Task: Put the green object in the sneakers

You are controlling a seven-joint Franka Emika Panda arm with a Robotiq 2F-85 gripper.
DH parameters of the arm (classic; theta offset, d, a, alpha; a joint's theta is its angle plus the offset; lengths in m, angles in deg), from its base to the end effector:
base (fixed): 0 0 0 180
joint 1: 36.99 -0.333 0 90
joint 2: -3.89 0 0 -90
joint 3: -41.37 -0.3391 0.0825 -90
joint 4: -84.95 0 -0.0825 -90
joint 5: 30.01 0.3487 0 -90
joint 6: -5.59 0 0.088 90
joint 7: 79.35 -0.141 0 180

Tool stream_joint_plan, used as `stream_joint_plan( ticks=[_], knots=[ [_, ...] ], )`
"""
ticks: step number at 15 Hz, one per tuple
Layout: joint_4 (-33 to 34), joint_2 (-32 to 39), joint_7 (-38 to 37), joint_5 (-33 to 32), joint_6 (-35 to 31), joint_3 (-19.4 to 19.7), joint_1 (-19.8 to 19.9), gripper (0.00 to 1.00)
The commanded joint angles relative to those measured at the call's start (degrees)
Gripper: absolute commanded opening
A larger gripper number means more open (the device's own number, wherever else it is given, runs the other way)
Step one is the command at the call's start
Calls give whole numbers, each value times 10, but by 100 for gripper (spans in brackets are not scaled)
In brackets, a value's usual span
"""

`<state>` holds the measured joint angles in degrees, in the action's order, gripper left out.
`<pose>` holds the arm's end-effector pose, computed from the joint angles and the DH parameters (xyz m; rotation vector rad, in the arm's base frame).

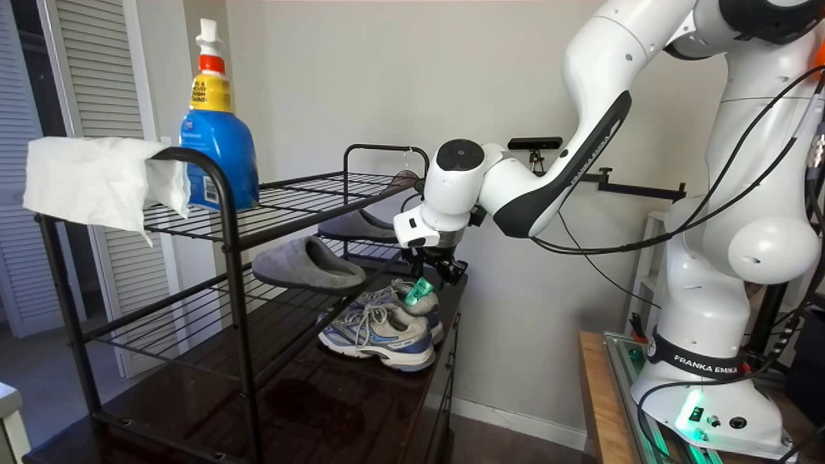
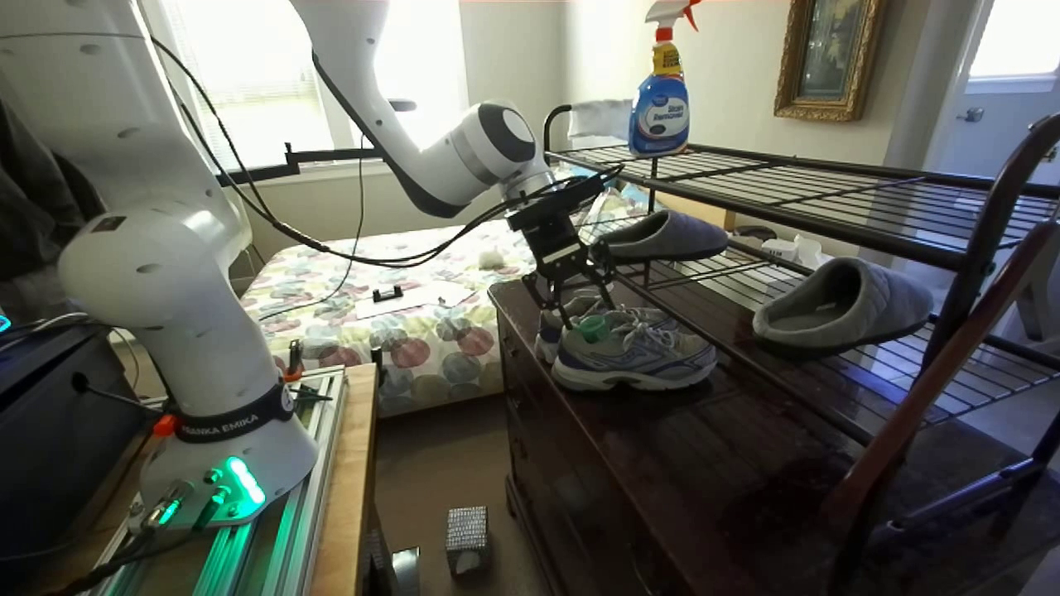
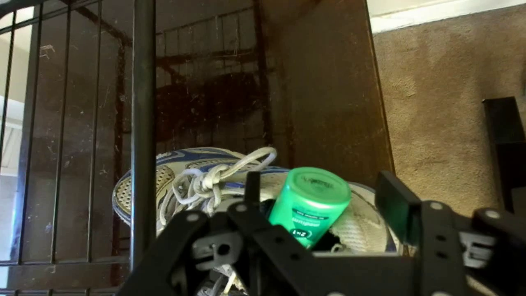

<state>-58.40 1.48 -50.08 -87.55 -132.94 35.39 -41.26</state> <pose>0.4409 0.0561 0.3199 1.8531 1.6986 -0.1874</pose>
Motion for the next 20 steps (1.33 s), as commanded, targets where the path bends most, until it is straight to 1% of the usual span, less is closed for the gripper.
stream_joint_plan(
  ticks=[1,2,4,8,11,13,17,18,20],
  knots=[
    [1,-15,-18,27,-12,14,3,100],
    [-4,-25,-20,60,-25,22,8,100],
    [-17,-44,21,137,-38,41,15,100],
    [-49,-84,142,319,-74,88,22,100],
    [-73,-119,206,456,-75,114,12,100],
    [-88,-149,218,531,-63,125,5,100],
    [-115,-202,202,640,-68,147,-7,100],
    [-85,-159,200,593,-63,133,6,100],
    [-96,-180,199,616,-64,142,0,100]
  ],
)
